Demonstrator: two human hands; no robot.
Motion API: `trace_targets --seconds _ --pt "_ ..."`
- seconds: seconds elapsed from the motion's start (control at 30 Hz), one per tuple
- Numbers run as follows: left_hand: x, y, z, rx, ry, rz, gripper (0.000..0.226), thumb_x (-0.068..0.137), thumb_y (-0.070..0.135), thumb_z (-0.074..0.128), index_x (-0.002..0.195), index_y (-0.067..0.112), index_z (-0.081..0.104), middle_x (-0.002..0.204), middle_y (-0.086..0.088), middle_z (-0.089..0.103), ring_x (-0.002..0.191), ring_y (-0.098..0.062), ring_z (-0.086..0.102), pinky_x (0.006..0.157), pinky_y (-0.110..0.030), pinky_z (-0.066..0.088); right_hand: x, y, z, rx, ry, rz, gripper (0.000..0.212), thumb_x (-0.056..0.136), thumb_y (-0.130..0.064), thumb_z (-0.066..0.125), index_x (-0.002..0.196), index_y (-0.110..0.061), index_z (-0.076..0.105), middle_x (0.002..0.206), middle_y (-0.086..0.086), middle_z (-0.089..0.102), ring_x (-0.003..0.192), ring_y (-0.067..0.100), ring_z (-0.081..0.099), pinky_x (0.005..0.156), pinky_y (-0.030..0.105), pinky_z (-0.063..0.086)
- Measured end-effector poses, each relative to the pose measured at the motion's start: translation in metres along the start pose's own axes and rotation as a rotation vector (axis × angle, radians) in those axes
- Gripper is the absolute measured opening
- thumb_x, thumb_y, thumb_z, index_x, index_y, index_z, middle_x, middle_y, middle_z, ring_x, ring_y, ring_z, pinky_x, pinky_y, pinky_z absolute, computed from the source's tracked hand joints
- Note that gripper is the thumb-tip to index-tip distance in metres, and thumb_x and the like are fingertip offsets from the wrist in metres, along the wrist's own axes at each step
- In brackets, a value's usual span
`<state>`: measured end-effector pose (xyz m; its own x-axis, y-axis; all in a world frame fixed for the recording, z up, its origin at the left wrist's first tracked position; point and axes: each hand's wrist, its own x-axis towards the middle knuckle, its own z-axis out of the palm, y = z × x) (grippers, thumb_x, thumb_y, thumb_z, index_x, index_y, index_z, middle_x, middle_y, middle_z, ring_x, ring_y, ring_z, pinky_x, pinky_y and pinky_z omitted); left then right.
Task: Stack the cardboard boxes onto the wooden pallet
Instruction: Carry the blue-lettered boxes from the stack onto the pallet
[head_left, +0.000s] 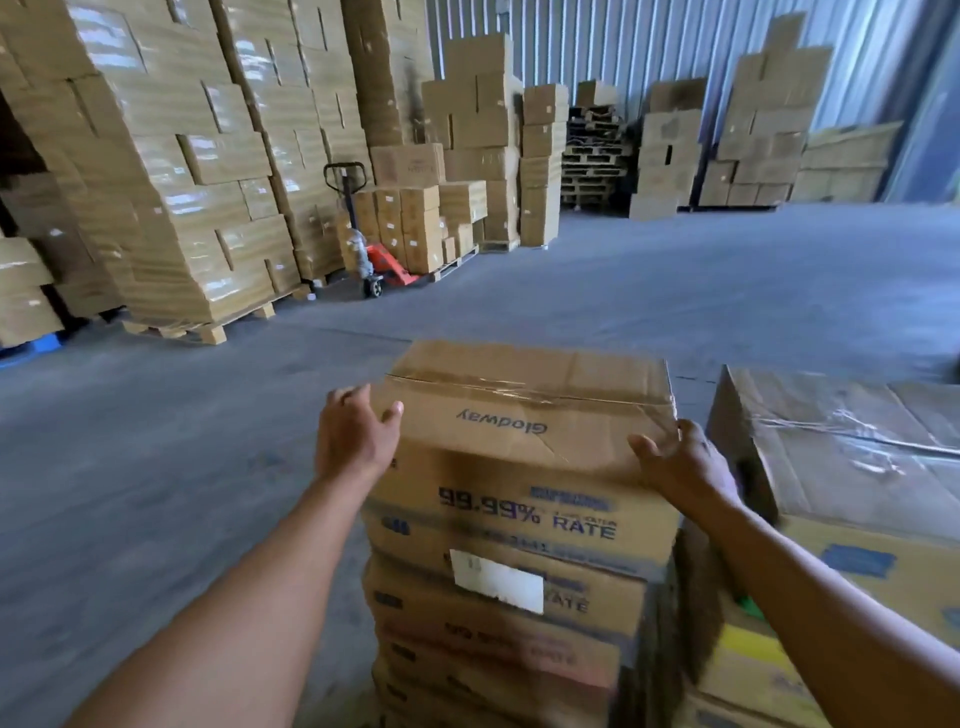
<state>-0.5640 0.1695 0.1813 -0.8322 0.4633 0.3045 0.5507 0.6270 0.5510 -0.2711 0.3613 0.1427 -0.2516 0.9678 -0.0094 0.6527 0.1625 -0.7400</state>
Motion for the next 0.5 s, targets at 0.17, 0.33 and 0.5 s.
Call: trace_targets --seconds 0.17,0.33,0.5 --pt "0.071 -0.027 0.031 0.024 -0.220 -0.143 0.075 0.083 0.052 0.073 0.136 0.003 0.052 0.136 -0.023 0.055 0.124 -0.040 0.053 0.093 -0.043 0.045 -0.005 0.002 0.016 0.250 0.047 0.207 0.063 0.085 -0.053 0.072 0.133 -0.017 0.053 0.121 0.011 0.065 0.096 0.024 0.060 0.085 0.037 0.049" --pt "0.105 -0.054 0.039 -0.109 -0.337 -0.184 0.054 0.065 0.068 0.078 0.087 0.020 0.068 0.097 -0.008 0.072 0.081 -0.029 0.059 0.066 -0.034 0.041 0.002 -0.011 0.013 0.394 0.051 0.311 0.075 0.078 -0.045 0.082 0.141 -0.020 0.050 0.113 0.006 0.066 0.097 0.027 0.069 0.091 0.047 0.057" --pt "0.111 -0.073 0.044 -0.550 -0.573 -0.332 0.103 0.038 0.066 0.090 0.121 0.009 0.066 0.115 -0.015 0.071 0.103 -0.034 0.064 0.092 -0.053 0.053 -0.003 -0.006 0.015 0.594 -0.048 0.408 0.072 0.074 -0.046 0.084 0.136 -0.034 0.048 0.100 0.014 0.075 0.079 0.036 0.076 0.054 0.046 0.061"
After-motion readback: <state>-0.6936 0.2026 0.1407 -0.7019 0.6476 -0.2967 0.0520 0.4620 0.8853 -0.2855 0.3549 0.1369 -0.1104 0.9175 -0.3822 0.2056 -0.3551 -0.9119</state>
